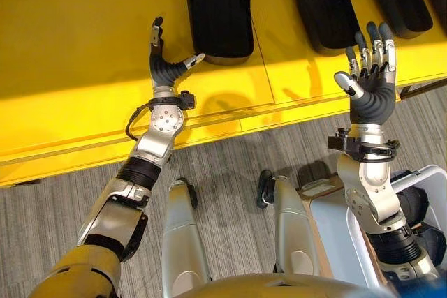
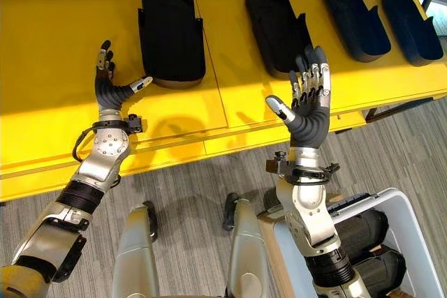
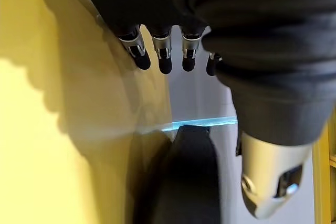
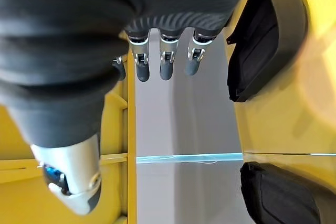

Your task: Move parts from the plastic box to the shelf.

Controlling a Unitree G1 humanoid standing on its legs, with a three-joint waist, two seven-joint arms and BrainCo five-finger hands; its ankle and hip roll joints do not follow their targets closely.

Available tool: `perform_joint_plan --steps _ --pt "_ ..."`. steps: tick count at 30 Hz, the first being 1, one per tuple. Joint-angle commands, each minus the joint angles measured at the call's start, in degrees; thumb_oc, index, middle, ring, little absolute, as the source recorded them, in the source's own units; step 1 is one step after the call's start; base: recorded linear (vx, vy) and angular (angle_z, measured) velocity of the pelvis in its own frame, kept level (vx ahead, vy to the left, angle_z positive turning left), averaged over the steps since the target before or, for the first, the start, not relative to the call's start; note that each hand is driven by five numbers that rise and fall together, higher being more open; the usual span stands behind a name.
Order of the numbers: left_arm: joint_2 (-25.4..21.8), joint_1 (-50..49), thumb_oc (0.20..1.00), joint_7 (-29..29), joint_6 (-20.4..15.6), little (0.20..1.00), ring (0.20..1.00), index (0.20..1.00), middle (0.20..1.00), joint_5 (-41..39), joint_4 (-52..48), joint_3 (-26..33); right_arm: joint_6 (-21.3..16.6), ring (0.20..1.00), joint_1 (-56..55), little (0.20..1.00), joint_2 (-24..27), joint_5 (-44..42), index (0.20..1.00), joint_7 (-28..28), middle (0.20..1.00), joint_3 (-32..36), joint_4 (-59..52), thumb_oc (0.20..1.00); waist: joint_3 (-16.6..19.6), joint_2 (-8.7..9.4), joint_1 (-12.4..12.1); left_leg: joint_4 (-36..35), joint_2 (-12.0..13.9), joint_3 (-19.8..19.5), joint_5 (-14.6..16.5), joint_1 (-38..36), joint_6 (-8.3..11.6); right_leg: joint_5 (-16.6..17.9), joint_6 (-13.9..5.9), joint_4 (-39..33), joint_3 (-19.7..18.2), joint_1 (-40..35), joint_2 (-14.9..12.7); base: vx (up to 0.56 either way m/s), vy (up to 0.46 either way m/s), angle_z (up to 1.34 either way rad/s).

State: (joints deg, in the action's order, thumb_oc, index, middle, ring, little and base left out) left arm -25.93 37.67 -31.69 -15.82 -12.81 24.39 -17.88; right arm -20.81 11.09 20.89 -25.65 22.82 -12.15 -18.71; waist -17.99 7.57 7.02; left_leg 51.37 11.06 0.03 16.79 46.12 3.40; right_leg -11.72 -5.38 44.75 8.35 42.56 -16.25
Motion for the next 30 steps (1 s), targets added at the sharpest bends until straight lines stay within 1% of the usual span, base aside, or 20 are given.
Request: perform_joint_plan --steps 1,2,3,4,6,7,9,10,12,16,17,19,20,23,24,26,27,28,29,30 --pt "2.2 3.1 1.0 2.2 0.2 1.0 1.0 1.0 1.0 0.2 2.9 -4.6 -3.8 1.0 1.7 1.0 1.8 0.0 1.0 -0.1 1.0 1.7 -4.9 1.0 -1.3 -1.86 1.1 -4.6 4.0 -3.3 -3.8 -0.1 3.04 -0.1 -2.19 -1.6 -2.5 -3.1 -2.4 0.09 -0.009 0.0" --pt "2.4 3.1 1.0 2.4 0.3 1.0 1.0 1.0 1.0 0.3 2.9 -4.8 -3.8 1.0 1.7 1.0 1.9 -0.1 1.0 -0.1 1.0 1.7 -4.9 1.0 -1.2 -1.94 1.1 -4.1 4.3 -3.4 -2.2 -0.7 3.32 -1.5 -2.55 -1.0 -2.6 -3.6 -2.4 0.0 0.0 0.0" --pt "2.6 3.1 1.0 2.4 0.3 1.0 1.0 1.0 1.0 0.4 3.0 -5.1 -3.9 1.0 1.8 1.0 2.0 -0.1 1.0 -0.1 1.0 1.8 -4.9 1.0 -1.4 -1.9 1.1 -4.4 4.0 -3.4 -3.8 0.0 2.95 -0.1 -2.16 -1.4 -2.6 -3.0 -2.5 0.09 -0.01 -0.01" --pt "2.8 3.0 1.0 2.5 0.3 1.0 1.0 1.0 1.0 0.5 3.0 -5.3 -3.9 1.0 1.8 1.0 2.0 0.0 1.0 -0.1 1.0 1.7 -4.9 1.0 -1.3 -1.97 1.1 -4.1 4.3 -3.3 -2.2 -0.7 3.28 -1.6 -2.54 -0.9 -2.6 -3.5 -2.4 0.01 0.0 -0.04" --pt "3.4 2.8 1.0 3.1 0.4 1.0 1.0 1.0 1.0 0.7 2.8 -6.1 -3.9 1.0 1.9 1.0 1.9 0.0 1.0 -0.2 1.0 1.7 -4.9 1.0 -1.4 -1.88 1.1 -4.6 3.9 -3.3 -3.7 0.0 2.91 -0.1 -2.21 -1.5 -2.7 -3.0 -2.5 0.01 -0.005 -0.05" --pt "3.7 2.7 1.0 3.3 0.5 1.0 1.0 1.0 1.0 1.2 2.6 -6.7 -3.9 1.0 1.7 1.0 1.9 -0.2 1.0 -0.3 1.0 1.5 -4.8 1.0 -1.3 -1.93 1.2 -4.2 4.1 -3.2 -2.1 -0.7 3.23 -1.6 -2.57 -1.0 -2.7 -3.6 -2.5 0.01 -0.005 -0.05" --pt "4.0 2.5 1.0 3.6 0.6 1.0 1.0 1.0 1.0 1.3 2.6 -7.1 -3.9 1.0 1.7 1.0 2.0 -0.2 1.0 -0.3 1.0 1.5 -4.9 1.0 -1.4 -1.92 1.2 -4.2 4.1 -3.1 -2.1 -0.7 3.21 -1.6 -2.53 -0.8 -2.7 -3.5 -2.6 0.01 0.001 -0.01" --pt "4.1 2.5 1.0 3.7 0.7 1.0 1.0 1.0 1.0 1.4 2.5 -7.3 -3.9 1.0 1.8 1.0 2.0 -0.1 1.0 -0.3 1.0 1.6 -5.0 1.0 -1.5 -1.85 1.2 -4.5 3.8 -3.1 -3.7 0.1 2.87 -0.2 -2.16 -1.2 -2.7 -2.9 -2.7 0.0 0.0 0.0" --pt "4.4 2.4 1.0 4.0 0.8 1.0 1.0 1.0 1.0 1.7 2.7 -7.9 -3.8 1.0 1.8 1.0 2.1 -0.1 1.0 -0.3 1.0 1.5 -4.9 1.0 -1.4 -1.94 1.2 -4.0 4.1 -3.0 -2.0 -0.5 3.18 -1.6 -2.53 -0.6 -2.8 -3.4 -2.5 0.05 -0.006 0.0" --pt "4.8 2.3 1.0 4.4 0.9 1.0 1.0 1.0 1.0 2.0 1.9 -8.4 -3.9 1.0 1.7 1.0 2.0 -0.1 1.0 -0.2 1.0 1.5 -4.9 1.0 -1.6 -1.9 1.1 -4.4 3.8 -3.0 -3.5 0.1 2.76 -0.2 -2.18 -1.1 -2.7 -2.8 -2.6 -0.04 0.006 0.0" --pt "4.9 2.1 1.0 4.5 0.8 1.0 1.0 1.0 1.0 2.0 1.7 -8.6 -3.9 1.0 1.5 1.0 2.0 0.0 1.0 -0.1 1.0 1.5 -4.9 1.0 -1.4 -1.99 1.1 -4.0 4.1 -2.9 -1.9 -0.5 3.05 -1.6 -2.56 -0.5 -2.8 -3.3 -2.5 0.09 -0.02 0.01" --pt "5.1 1.9 1.0 4.7 0.8 1.0 1.0 1.0 1.0 1.9 1.3 -8.7 -3.8 1.0 1.5 1.0 2.0 0.0 1.0 -0.1 1.0 1.5 -4.9 1.0 -1.4 -2.04 1.0 -4.0 4.1 -2.9 -1.9 -0.5 3.04 -1.7 -2.52 -0.5 -2.9 -3.3 -2.5 0.0 -0.005 0.01" --pt "5.1 1.9 1.0 4.7 0.8 1.0 1.0 1.0 1.0 1.9 1.3 -8.7 -3.8 1.0 1.5 1.0 2.0 0.0 1.0 -0.1 1.0 1.5 -5.0 1.0 -1.6 -1.98 1.1 -4.4 3.8 -2.9 -3.5 0.2 2.7 -0.2 -2.16 -1.0 -2.8 -2.8 -2.6 -0.08 0.011 0.01" --pt "5.2 1.5 1.0 4.9 0.9 1.0 1.0 1.0 1.0 2.0 1.0 -8.9 -3.8 1.0 1.3 1.0 2.2 0.1 1.0 -0.1 1.0 1.6 -5.1 1.0 -1.5 -2.03 1.0 -3.9 4.0 -3.0 -1.9 -0.3 3.01 -1.7 -2.51 -0.3 -3.0 -3.1 -2.5 0.03 -0.006 0.0" --pt "5.2 1.6 1.0 4.9 0.9 1.0 1.0 1.0 1.0 2.0 1.0 -8.9 -3.9 1.0 1.3 1.0 2.2 0.1 1.0 -0.1 1.0 1.7 -5.1 1.0 -1.7 -1.97 1.0 -4.2 3.7 -3.0 -3.5 0.4 2.68 -0.3 -2.15 -0.8 -2.9 -2.5 -2.6 -0.07 0.006 0.0" --pt "5.3 1.3 1.0 5.0 1.0 1.0 1.0 1.0 1.0 2.3 0.6 -9.1 -3.9 1.0 1.1 1.0 2.1 0.1 1.0 -0.1 1.0 1.7 -5.3 1.0 -1.7 -1.97 1.0 -4.1 3.7 -2.9 -3.4 0.5 2.64 -0.3 -2.1 -0.7 -3.1 -2.4 -2.6 0.01 -0.007 0.01" --pt "5.4 1.1 1.0 5.1 1.1 1.0 1.0 1.0 1.0 2.6 0.7 -9.2 -3.9 1.0 0.9 1.0 2.1 -0.1 1.0 -0.2 1.0 1.7 -5.3 1.0 -1.5 -2.05 1.0 -3.6 4.0 -2.9 -1.8 0.0 2.97 -1.7 -2.42 -0.1 -3.2 -2.8 -2.5 0.0 0.0 0.0" --pt "5.4 1.2 1.0 5.1 1.1 1.0 1.0 1.0 1.0 2.6 0.7 -9.3 -3.9 1.0 0.9 1.0 2.1 -0.1 1.0 -0.2 1.0 1.8 -5.3 1.0 -1.7 -1.99 1.0 -4.0 3.7 -2.9 -3.4 0.6 2.64 -0.3 -2.06 -0.6 -3.1 -2.2 -2.6 0.09 -0.019 -0.01" --pt "5.5 1.1 1.0 5.3 1.2 1.0 1.0 1.0 1.0 2.8 0.5 -9.4 -3.8 1.0 0.8 1.0 2.2 0.0 1.0 -0.3 1.0 1.8 -5.3 1.0 -1.5 -2.1 1.0 -3.7 4.1 -3.0 -1.8 -0.1 2.95 -1.8 -2.41 -0.1 -3.1 -2.8 -2.5 -0.08 0.008 0.0" --pt "5.5 1.1 1.0 5.3 1.2 1.0 1.0 1.0 1.0 2.8 0.5 -9.4 -3.8 1.0 0.8 1.0 2.2 0.0 1.0 -0.3 1.0 1.8 -5.3 1.0 -1.7 -2.04 1.0 -4.1 3.8 -3.0 -3.5 0.6 2.62 -0.3 -2.04 -0.6 -3.1 -2.2 -2.5 0.09 -0.018 0.0"
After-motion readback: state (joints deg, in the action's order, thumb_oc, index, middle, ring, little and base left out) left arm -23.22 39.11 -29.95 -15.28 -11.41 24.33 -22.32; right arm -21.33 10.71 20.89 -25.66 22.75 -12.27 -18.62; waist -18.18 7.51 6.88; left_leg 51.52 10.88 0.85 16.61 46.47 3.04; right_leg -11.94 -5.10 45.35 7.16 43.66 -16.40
